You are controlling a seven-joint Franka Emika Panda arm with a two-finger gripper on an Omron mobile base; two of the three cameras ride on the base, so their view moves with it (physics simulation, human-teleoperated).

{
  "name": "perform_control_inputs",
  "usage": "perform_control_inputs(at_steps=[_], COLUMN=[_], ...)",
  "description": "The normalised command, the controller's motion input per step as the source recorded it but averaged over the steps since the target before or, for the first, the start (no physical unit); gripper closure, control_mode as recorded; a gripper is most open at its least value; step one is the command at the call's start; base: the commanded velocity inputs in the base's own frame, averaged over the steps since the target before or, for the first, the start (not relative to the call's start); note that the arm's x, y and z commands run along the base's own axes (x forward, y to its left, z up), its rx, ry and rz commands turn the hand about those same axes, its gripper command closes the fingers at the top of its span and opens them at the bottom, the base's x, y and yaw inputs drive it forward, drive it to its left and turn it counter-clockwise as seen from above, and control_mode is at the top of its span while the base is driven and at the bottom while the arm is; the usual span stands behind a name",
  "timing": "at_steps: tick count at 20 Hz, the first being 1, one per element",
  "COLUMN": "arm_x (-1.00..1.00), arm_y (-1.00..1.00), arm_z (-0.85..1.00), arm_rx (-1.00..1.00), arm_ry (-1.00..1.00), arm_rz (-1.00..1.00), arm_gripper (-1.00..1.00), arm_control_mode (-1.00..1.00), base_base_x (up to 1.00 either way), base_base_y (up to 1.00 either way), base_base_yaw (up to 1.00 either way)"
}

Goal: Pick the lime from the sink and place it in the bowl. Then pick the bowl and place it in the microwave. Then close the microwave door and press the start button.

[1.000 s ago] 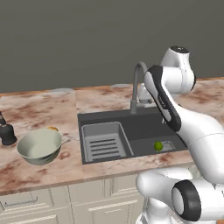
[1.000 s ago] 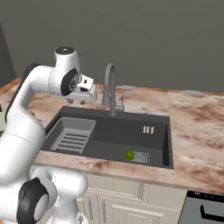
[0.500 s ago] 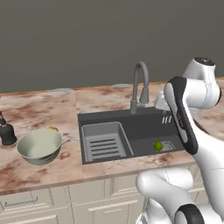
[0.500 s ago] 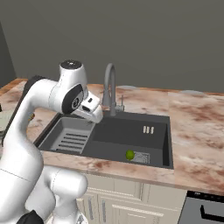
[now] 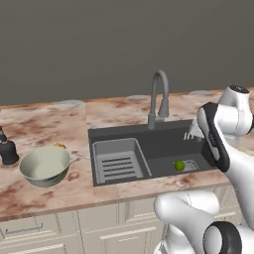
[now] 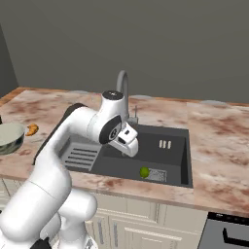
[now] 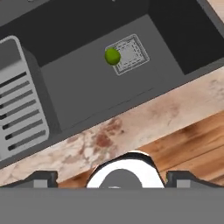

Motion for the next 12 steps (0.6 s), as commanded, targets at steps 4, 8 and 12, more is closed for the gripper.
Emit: perform_control_inputs(at_steps=[4,8,12], arm_x=[0.51,0.45,0.37], arm_y=[-0.54,-0.36,-0.16], arm_z=[-0.36,-0.66,-0.79], arm_rx=[-0.02,-0.08,-0.10], arm_ry=[0.00,0.00,-0.05], arm_rz=[0.15,0.25,0.25], arm_gripper=[-1.00,-1.00,-1.00], arm_control_mode=[-1.00,-1.00,-1.00], base_base_x=[0.00,0.00,0.00], base_base_y=[0.00,0.00,0.00], base_base_yaw=[0.00,0.00,0.00])
